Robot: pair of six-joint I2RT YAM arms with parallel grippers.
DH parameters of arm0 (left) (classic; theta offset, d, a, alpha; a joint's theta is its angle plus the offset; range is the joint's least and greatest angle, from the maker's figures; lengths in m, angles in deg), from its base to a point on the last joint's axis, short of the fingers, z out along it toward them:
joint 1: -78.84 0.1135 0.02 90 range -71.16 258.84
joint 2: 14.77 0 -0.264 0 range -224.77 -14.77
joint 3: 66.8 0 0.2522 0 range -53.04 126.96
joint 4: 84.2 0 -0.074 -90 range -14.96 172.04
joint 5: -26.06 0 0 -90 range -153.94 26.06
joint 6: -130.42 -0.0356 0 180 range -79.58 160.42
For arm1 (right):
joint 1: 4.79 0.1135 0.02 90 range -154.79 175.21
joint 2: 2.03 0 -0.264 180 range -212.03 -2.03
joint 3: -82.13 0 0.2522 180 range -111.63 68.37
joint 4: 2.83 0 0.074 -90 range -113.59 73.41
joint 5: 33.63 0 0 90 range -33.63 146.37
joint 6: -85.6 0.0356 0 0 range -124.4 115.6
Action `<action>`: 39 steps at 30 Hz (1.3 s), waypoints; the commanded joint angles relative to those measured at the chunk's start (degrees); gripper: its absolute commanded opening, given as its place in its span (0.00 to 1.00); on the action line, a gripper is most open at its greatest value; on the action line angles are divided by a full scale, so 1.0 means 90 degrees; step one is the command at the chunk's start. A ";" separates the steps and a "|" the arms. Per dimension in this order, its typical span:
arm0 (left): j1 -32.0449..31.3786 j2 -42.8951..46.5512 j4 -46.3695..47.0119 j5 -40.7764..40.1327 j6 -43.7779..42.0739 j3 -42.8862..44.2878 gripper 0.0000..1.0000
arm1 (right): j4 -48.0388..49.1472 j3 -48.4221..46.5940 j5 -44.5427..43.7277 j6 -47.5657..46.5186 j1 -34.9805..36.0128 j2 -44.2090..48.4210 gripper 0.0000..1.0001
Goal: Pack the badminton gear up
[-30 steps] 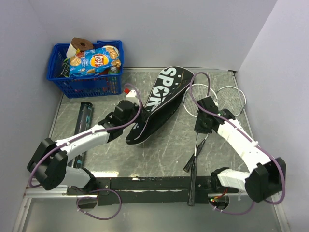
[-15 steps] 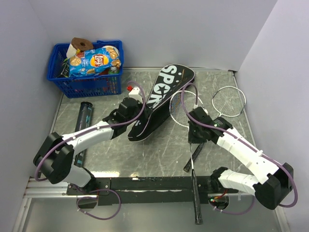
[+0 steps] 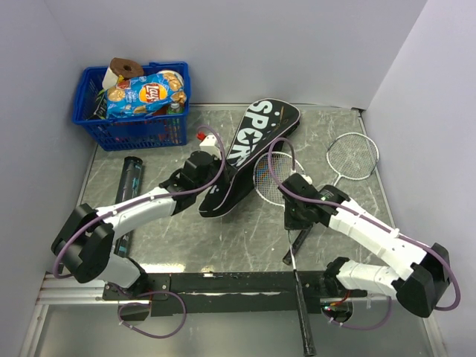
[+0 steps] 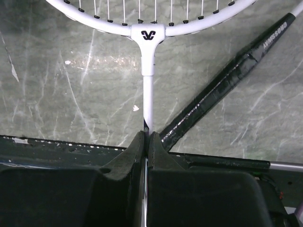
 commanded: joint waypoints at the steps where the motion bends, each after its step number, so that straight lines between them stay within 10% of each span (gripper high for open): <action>1: -0.0160 0.0104 0.0502 0.0036 0.0008 -0.0217 0.01 | 0.0355 -0.0148 -0.0117 0.0142 0.0048 -0.0363 0.00; 25: -0.1380 0.0915 0.0678 0.0016 0.0644 -0.1595 0.01 | 0.4135 -0.2912 0.0331 -0.0796 -0.1525 -0.5013 0.01; 33: -0.1380 0.0710 0.0453 -0.0199 0.0390 -0.1244 0.01 | 0.3687 -0.2250 0.0322 -0.0767 -0.1485 -0.4000 0.52; 39: -0.1380 0.0232 0.0619 -0.0130 0.0341 -0.1087 0.01 | 0.2459 -0.1147 0.0517 -0.0621 -0.1223 -0.2535 0.55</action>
